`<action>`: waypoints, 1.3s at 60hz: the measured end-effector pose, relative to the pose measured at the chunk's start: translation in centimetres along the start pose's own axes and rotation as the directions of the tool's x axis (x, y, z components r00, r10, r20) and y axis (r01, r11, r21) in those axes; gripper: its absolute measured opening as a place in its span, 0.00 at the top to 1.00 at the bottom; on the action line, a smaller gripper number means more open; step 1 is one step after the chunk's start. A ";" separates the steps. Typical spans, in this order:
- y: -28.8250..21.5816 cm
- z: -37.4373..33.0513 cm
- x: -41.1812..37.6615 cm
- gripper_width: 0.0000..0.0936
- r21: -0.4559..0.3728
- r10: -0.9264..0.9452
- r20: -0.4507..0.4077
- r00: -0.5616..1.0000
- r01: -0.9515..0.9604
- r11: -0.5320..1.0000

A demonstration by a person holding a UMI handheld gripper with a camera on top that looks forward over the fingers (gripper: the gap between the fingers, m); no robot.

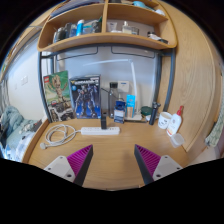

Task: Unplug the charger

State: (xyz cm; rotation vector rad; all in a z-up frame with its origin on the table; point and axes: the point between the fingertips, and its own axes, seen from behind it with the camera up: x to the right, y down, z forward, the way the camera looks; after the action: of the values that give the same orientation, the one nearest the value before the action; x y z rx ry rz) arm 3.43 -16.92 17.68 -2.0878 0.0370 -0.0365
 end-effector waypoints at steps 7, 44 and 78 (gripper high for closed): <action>1.0 1.7 -2.0 0.10 -0.021 -0.023 0.021 1.000 0.023 1.000; -1.3 27.7 -5.6 0.13 0.042 -0.010 0.016 1.000 0.009 0.999; -7.3 31.3 -5.4 0.89 0.082 -0.002 0.036 0.999 -0.001 0.997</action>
State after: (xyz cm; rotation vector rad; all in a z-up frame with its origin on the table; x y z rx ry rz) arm -0.62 14.09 8.44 -2.0064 0.0124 -0.0003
